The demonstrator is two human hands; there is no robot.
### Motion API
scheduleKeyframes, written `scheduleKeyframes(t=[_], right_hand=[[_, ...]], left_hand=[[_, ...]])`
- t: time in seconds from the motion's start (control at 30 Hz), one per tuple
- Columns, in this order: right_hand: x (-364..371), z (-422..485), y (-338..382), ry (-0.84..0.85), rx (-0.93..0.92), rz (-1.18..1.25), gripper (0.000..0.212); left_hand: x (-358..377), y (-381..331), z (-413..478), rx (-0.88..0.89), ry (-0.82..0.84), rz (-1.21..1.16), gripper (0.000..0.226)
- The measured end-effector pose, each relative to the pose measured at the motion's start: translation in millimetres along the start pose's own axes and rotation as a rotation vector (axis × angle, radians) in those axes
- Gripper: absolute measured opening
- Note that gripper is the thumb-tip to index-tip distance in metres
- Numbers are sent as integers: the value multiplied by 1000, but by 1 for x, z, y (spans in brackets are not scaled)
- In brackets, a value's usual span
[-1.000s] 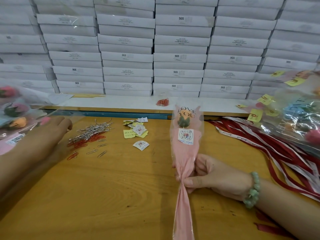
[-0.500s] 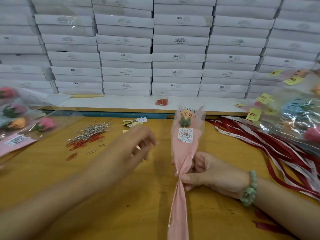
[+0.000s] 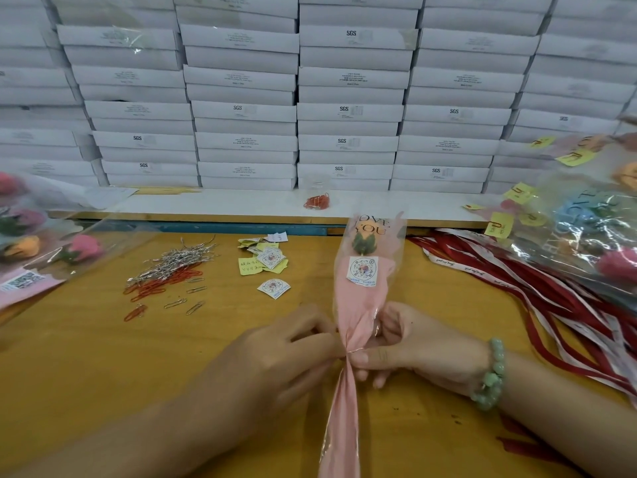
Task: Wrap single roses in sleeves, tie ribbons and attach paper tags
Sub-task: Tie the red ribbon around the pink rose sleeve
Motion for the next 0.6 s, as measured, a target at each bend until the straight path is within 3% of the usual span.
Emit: scheduleKeyframes(t=[0.13, 0.2, 0.27, 0.37, 0.4, 0.5, 0.6], right_hand=[[-1, 0, 0, 12, -5, 17, 29], [-2, 0, 0, 26, -22, 84, 20], [-3, -1, 1, 31, -15, 177, 17], [-3, -1, 0, 62, -6, 224, 20], [-3, -1, 0, 62, -8, 219, 18], [-4, -1, -1, 49, -24, 161, 15], [-4, -1, -1, 71, -35, 128, 28]], left_hand=[[2, -5, 0, 63, 6, 108, 10], [6, 3, -3, -79, 22, 38, 14], [11, 10, -8, -218, 30, -75, 27], [10, 8, -11, -163, -56, -38, 63], [9, 5, -9, -145, -26, 2, 64], [0, -9, 1, -12, 75, 205, 25], [1, -9, -1, 70, 20, 181, 13]])
Point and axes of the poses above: each hand's wrist, its own z-axis towards the middle knuckle, its own x-axis out of the palm, y = z × x, the point moved 5 cm from there along z, towards the middle knuckle, and after that the axes turned 9 degrees about -x, right-handed, at the moved point
